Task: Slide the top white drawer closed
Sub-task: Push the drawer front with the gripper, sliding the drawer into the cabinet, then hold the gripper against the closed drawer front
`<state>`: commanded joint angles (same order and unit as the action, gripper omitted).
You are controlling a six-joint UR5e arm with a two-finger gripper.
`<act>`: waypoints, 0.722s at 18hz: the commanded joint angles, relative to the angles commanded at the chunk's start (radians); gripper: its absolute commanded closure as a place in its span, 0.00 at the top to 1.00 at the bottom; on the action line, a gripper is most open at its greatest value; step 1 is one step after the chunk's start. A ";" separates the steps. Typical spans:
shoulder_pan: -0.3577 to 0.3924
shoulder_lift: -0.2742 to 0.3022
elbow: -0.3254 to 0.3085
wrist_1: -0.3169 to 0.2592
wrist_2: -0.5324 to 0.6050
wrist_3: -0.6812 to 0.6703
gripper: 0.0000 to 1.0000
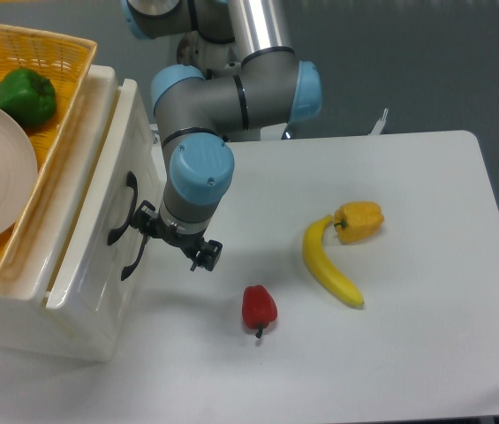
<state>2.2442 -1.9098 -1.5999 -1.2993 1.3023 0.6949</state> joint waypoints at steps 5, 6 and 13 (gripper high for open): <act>-0.002 -0.002 0.000 0.000 -0.002 0.005 1.00; -0.002 -0.002 0.000 0.000 -0.002 0.003 1.00; -0.002 -0.002 0.000 -0.003 -0.012 -0.002 1.00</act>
<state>2.2427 -1.9113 -1.5999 -1.3023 1.2901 0.6934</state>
